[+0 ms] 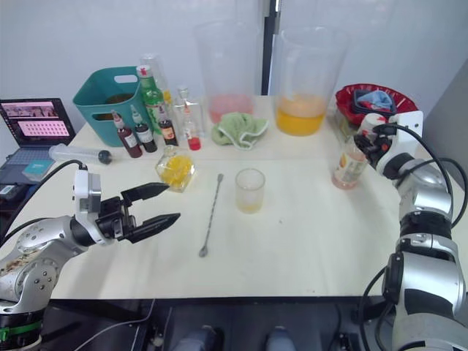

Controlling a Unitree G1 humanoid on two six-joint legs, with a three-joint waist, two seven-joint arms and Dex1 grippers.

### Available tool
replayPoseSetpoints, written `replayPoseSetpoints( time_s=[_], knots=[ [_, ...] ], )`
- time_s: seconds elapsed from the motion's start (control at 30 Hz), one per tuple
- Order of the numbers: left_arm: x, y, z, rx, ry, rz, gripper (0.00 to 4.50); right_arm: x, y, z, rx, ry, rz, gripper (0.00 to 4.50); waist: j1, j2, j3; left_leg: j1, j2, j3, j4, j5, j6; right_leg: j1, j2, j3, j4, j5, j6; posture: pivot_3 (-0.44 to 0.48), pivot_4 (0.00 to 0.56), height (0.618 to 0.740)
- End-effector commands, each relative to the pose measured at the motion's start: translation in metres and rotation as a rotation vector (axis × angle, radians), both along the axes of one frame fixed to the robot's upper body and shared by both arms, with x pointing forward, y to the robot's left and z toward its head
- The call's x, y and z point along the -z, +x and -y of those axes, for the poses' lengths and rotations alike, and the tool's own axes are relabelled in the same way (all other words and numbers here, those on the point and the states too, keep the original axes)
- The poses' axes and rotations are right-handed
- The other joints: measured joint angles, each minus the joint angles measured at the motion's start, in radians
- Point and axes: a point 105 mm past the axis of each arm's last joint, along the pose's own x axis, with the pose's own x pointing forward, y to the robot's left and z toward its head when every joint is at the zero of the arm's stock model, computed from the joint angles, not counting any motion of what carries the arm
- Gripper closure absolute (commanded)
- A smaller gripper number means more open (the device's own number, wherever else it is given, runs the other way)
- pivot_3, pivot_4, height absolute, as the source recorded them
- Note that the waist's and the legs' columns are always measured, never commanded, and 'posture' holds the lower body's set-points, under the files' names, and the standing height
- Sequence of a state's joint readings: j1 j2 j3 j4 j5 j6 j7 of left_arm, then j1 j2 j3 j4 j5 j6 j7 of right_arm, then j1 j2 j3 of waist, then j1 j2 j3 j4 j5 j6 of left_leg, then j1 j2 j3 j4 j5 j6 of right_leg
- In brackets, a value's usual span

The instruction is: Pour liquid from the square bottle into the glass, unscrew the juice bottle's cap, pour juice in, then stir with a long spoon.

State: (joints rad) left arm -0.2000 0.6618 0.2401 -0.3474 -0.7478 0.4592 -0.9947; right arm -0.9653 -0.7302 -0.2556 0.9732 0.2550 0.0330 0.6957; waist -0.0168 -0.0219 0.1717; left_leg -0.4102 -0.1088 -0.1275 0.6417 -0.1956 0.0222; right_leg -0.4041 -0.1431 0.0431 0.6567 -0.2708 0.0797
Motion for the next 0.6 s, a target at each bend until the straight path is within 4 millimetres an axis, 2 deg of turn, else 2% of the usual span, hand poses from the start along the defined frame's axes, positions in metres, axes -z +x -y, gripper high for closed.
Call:
replayPoseSetpoints(
  time_s=[0.03,0.17,0.33,0.4,0.53,0.6],
  knots=[
    [-0.005,0.000,0.002,0.021,0.004,0.035,0.00,-0.028,-0.010,0.005,-0.029,-0.018,0.077,3.30,-0.001,0.000,0.000,0.000,0.000,0.000,0.000,0.000,0.000,0.000,0.000,0.000,0.000,0.000,0.000,0.000,0.150,0.740],
    [-0.003,0.001,0.004,0.049,0.009,0.026,0.00,-0.039,-0.021,-0.009,-0.132,-0.038,0.082,3.30,0.000,0.000,0.000,-0.001,0.000,0.000,0.000,0.000,0.000,-0.001,0.000,0.000,0.000,0.000,0.000,0.000,0.150,0.740],
    [0.000,0.004,0.010,0.104,0.023,0.016,0.00,-0.048,-0.054,-0.034,-0.283,-0.053,0.050,3.30,0.002,0.001,0.001,-0.002,0.000,0.000,-0.001,0.000,0.000,-0.002,0.000,0.000,0.000,0.000,0.000,0.000,0.150,0.740],
    [0.002,0.007,0.015,0.152,0.039,0.014,0.00,-0.044,-0.080,-0.058,-0.402,-0.059,0.022,3.30,0.004,0.001,0.001,-0.003,0.000,-0.001,-0.001,0.000,0.000,-0.003,0.000,0.000,0.000,0.000,0.000,0.000,0.150,0.740],
    [0.004,0.011,0.022,0.219,0.062,0.013,0.00,-0.035,-0.116,-0.099,-0.571,-0.052,-0.029,3.30,0.004,0.001,0.001,-0.004,0.000,-0.001,0.000,0.000,0.001,-0.003,0.000,-0.001,0.000,0.000,0.000,0.000,0.150,0.740],
    [0.004,0.013,0.027,0.268,0.072,0.011,0.00,-0.028,-0.136,-0.130,-0.687,-0.043,-0.044,3.30,0.003,0.001,0.001,-0.004,0.001,-0.001,0.000,0.000,0.000,-0.003,0.000,-0.001,0.000,0.000,0.000,0.000,0.150,0.740]
  ],
)
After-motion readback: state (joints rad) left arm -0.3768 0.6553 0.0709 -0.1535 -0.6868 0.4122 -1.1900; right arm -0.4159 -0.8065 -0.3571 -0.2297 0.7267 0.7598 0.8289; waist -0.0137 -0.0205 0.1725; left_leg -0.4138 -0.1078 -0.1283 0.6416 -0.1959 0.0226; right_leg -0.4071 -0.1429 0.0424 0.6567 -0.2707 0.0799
